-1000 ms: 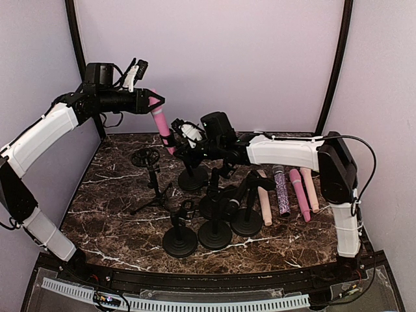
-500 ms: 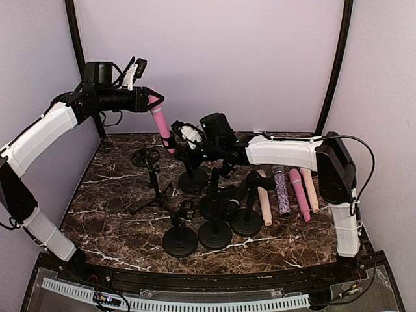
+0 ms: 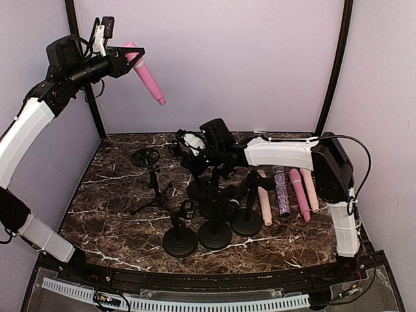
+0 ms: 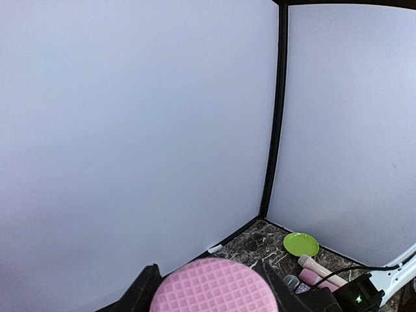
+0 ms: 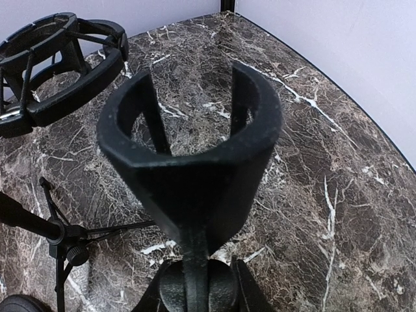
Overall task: Remove the microphone from the stand
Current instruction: Remove the microphone from the microphone stand, then place the microphone stand at the center of the board.
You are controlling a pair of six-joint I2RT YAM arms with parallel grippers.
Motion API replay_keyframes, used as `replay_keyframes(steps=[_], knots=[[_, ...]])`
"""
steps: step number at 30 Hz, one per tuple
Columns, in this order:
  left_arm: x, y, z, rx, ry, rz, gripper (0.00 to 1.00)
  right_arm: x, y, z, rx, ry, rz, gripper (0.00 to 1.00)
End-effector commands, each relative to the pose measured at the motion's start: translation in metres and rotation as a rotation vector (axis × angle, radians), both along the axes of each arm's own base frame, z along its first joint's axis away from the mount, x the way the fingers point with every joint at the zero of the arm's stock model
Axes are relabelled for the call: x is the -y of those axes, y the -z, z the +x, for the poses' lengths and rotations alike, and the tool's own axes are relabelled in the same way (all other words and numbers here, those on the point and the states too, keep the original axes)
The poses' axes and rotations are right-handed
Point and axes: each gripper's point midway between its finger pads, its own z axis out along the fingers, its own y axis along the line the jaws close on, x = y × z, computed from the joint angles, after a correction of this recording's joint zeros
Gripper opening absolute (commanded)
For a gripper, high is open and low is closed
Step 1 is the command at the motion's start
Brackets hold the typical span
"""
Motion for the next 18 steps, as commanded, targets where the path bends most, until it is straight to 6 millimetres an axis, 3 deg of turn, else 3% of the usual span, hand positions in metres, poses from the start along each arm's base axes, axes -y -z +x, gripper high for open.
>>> replay_keyframes(steps=[1, 6, 13, 18], knots=[[-0.005, -0.010, -0.004, 0.052, -0.028, 0.003, 0.00, 0.023, 0.062, -0.012, -0.128, 0.031, -0.137, 0.00], [-0.015, 0.004, -0.002, 0.040, -0.091, 0.027, 0.00, 0.011, 0.032, -0.005, -0.101, 0.044, -0.028, 0.00], [-0.043, 0.040, -0.001, 0.029, -0.256, 0.104, 0.00, -0.010, -0.034, 0.008, -0.027, 0.052, 0.168, 0.00], [-0.062, 0.061, -0.008, 0.042, -0.350, 0.124, 0.00, -0.018, -0.069, 0.015, 0.033, 0.054, 0.283, 0.00]])
